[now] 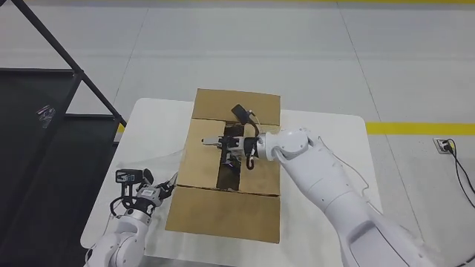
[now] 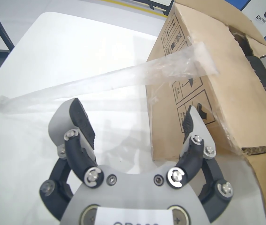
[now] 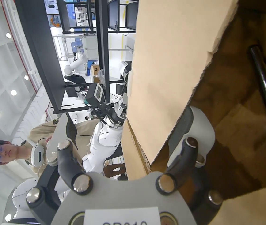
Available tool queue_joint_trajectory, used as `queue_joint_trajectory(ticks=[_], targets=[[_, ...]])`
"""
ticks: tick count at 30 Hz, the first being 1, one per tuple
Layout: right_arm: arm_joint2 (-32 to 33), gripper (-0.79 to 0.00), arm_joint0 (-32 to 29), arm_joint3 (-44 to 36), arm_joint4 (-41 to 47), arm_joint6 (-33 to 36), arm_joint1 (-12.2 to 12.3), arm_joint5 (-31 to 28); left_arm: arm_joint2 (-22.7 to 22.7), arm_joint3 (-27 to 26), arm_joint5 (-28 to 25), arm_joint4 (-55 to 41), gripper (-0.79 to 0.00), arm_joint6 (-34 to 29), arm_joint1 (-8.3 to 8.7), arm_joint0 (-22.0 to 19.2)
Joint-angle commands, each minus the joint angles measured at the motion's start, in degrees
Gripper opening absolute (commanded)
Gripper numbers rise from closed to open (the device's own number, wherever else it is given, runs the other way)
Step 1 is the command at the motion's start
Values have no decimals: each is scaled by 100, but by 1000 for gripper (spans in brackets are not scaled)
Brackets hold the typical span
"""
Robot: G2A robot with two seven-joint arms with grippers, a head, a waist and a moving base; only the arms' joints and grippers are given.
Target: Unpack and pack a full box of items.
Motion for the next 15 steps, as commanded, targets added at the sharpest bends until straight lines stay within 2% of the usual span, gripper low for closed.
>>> queue_joint_trajectory(ticks=[1,9,15], targets=[[85,0,11,75,210,194,-15,-134,-34,-18,-17,-11,0,19,1,34],[410,0,65,272,881,847,-44,-503,-351,-238,-111,-85,0,76,32,320],[464,0,88,184,974,601,-127,-593,-775,-680,-729,145,0,-22,123,813]])
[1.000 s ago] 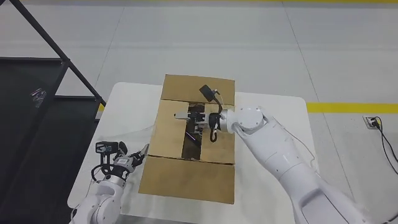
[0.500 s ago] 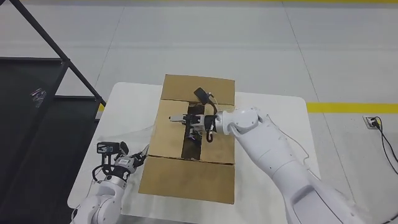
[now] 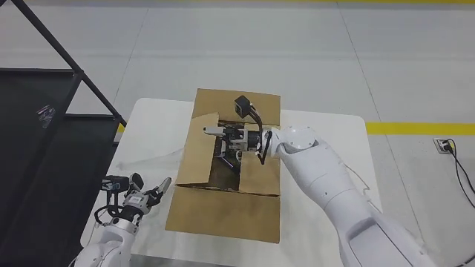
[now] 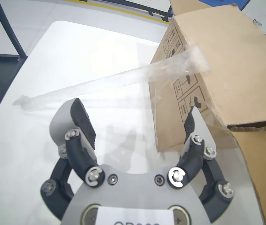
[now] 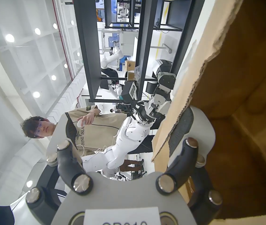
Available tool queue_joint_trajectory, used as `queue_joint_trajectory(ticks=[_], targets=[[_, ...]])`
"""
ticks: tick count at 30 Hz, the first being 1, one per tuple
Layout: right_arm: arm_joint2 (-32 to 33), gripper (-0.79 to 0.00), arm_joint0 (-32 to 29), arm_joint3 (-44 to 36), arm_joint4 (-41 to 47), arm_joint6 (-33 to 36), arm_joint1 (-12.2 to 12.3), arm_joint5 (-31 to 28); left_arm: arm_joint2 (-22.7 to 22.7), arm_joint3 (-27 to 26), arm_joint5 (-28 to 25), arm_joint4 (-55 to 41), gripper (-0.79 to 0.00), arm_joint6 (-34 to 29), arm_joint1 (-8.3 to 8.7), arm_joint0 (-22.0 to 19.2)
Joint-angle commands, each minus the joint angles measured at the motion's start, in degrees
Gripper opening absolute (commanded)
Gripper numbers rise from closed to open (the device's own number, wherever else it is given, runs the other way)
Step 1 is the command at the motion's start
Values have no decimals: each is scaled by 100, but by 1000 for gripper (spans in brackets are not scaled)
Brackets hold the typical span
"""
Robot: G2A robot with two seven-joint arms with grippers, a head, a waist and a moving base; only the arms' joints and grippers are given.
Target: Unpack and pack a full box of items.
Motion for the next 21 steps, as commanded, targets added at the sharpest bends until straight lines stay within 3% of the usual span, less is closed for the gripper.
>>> queue_joint_trajectory(ticks=[1,6,11,21], targets=[[-13,0,12,-47,-24,-141,-37,-8,-135,-146,-215,48,0,-28,27,189],[-95,0,38,-169,-158,-536,-158,-32,-342,-550,-732,-24,0,-157,71,561],[-227,0,78,-245,-375,-972,-300,-10,-408,-934,-828,-144,0,-140,75,793],[-301,0,137,-191,-292,-1247,-578,-79,-268,-1269,-675,-235,0,-285,57,707]])
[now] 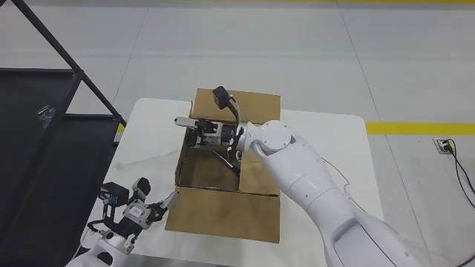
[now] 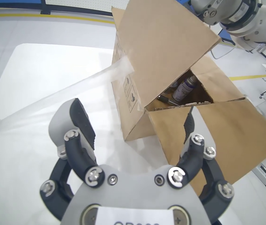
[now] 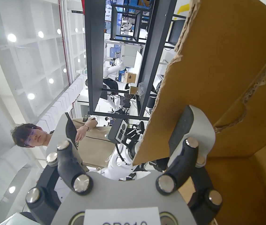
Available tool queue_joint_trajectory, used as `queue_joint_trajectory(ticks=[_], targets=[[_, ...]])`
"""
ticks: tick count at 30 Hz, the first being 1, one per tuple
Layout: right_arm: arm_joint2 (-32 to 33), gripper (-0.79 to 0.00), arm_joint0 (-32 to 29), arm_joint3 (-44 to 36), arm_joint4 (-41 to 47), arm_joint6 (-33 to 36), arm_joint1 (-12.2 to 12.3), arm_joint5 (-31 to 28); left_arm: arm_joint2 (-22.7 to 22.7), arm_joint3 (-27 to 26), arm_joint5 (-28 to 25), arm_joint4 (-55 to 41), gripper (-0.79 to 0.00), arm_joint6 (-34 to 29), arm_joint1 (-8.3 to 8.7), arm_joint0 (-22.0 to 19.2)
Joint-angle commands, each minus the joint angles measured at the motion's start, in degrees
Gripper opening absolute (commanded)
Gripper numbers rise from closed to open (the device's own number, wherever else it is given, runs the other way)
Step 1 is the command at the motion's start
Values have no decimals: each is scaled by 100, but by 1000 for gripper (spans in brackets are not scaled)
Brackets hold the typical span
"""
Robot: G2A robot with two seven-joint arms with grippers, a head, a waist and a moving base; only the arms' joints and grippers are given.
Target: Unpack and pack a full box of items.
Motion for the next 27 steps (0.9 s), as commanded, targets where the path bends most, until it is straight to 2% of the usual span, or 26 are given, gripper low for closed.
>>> queue_joint_trajectory(ticks=[1,15,27], targets=[[4,0,1,29,47,-12,-46,-49,47,-25,210,-35,0,-52,-12,-84],[97,0,36,274,289,597,-251,-490,-8,-58,710,-552,0,-331,-43,-470],[328,0,109,490,232,764,-172,-1033,-359,141,1001,-770,0,-301,-43,-426]])
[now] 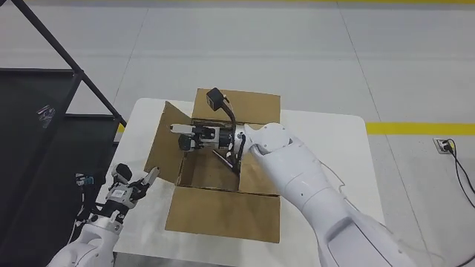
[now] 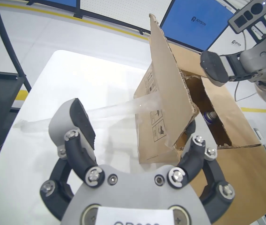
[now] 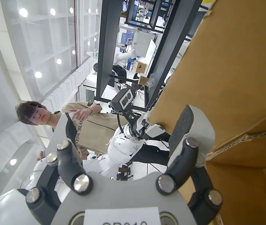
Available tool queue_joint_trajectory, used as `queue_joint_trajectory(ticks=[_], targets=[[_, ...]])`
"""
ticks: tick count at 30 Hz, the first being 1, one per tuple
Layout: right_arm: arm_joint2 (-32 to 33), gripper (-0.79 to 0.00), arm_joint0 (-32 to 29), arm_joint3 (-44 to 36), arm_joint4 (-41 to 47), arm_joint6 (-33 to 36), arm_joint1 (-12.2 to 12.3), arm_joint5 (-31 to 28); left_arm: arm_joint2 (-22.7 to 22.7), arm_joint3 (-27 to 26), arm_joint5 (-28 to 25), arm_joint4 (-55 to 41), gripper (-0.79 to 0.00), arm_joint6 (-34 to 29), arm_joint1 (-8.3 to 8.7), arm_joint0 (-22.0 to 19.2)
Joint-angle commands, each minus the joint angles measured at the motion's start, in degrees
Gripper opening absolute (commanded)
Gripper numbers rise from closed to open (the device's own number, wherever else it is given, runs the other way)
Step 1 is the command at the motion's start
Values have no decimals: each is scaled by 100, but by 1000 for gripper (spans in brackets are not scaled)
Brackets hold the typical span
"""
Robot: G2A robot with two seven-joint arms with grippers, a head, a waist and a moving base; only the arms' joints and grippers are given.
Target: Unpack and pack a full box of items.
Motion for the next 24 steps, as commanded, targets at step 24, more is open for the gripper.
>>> queue_joint_trajectory(ticks=[24], targets=[[544,0,-679,-1109,-640,27,735,-787,172,1190,613,702,0,-44,-27,-575]])
